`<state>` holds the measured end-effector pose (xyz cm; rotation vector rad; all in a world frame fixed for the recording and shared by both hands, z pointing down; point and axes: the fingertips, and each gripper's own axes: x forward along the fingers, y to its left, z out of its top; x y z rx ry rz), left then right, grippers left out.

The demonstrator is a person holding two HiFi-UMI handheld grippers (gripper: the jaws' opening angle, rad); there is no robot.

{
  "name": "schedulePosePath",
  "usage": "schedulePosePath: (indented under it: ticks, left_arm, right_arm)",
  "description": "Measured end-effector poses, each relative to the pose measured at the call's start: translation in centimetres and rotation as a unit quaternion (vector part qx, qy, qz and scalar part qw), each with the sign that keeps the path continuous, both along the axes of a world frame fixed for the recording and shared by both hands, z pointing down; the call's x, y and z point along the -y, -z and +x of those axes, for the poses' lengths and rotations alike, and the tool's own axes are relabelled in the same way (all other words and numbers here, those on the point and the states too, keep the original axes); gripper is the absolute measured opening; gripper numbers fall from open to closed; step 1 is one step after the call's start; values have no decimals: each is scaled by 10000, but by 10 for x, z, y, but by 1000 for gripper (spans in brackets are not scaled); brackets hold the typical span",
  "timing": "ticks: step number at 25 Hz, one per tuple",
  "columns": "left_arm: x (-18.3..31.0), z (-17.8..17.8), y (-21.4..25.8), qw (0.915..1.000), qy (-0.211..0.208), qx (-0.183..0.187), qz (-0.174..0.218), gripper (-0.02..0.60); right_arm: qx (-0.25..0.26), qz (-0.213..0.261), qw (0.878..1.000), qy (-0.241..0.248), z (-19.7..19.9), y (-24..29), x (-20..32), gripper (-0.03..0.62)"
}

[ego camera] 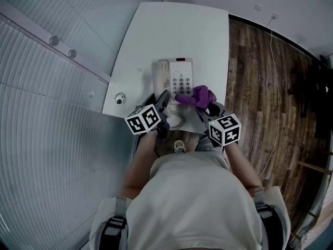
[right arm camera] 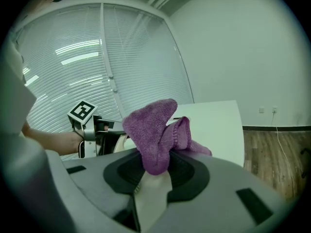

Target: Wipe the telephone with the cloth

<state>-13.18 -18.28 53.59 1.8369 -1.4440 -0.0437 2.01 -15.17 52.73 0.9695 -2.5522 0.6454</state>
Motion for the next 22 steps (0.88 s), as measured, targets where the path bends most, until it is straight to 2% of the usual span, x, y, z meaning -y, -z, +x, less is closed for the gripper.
schedulePosePath:
  ticks: [6,11,16,19,22]
  left_arm:
    - [-19,13,15,9961,-329,-731,380,219]
    - [-36,29,28,9832,-711,-1538,674,219]
    - [-52,39,42,9600,-1017,-2425,962,219]
    - [-60,42,49,9351,-1022,-3257,950,219]
    - [-64,42,64,9169,-1135,-3650,1152,219]
  right_arm:
    - [375,-31,9989,-295,4,15,10,126]
    - [670,-1,9962,-558,9,31,18,126]
    - [1029,0,9927,-633,2,48,20,126]
    - [1262,-5,9899,-652,-5,58,21,126]
    - [1474,-2,9870,-634,-13,68,21,126]
